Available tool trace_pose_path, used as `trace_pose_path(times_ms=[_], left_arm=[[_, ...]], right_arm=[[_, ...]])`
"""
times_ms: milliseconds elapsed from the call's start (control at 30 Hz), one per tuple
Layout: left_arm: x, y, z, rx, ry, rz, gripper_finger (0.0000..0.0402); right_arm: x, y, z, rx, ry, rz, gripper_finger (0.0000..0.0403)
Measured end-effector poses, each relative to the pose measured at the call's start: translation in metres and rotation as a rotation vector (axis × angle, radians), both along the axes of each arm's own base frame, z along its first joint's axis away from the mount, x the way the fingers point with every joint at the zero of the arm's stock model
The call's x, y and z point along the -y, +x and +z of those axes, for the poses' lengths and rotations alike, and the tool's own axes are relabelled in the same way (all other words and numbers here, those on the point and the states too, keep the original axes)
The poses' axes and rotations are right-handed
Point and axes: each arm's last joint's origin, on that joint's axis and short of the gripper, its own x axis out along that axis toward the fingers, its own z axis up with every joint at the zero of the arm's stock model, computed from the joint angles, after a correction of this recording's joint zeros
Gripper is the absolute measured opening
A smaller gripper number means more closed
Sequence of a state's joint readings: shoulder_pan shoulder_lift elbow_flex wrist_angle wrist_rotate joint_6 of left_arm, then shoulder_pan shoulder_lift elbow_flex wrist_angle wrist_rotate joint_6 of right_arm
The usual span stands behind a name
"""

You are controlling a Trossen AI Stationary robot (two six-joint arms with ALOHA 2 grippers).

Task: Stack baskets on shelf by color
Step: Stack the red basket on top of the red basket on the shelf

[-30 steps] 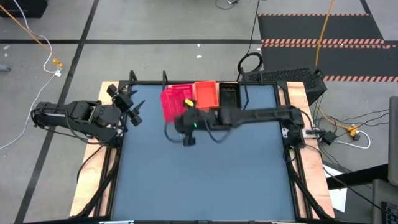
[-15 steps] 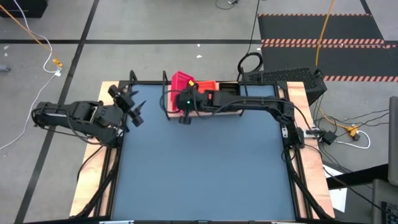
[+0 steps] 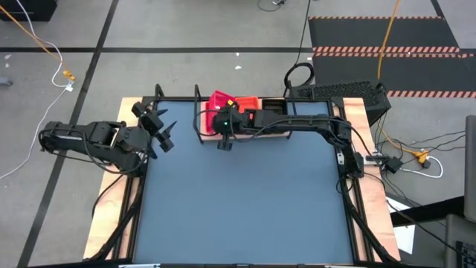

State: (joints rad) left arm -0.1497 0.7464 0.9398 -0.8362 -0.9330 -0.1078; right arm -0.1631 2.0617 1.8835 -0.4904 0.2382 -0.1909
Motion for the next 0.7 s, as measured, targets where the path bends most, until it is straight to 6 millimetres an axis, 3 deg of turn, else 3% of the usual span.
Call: trace_pose_path(times_ms=[400,700], left_arm=[[0.0000,0.0002,0.0003,-0.002,0.004,-0.003,0.0241],[0.0000,0.0001,0.0003,0.003,0.000,-0.001,0.0241]], right_arm=[[0.0010,-0.0016,-0.0051,-0.037,-0.046,0.011,0.0017],[0.0029,0.0016,-0.0007,0.001,-0.106,0.001,0.0131]])
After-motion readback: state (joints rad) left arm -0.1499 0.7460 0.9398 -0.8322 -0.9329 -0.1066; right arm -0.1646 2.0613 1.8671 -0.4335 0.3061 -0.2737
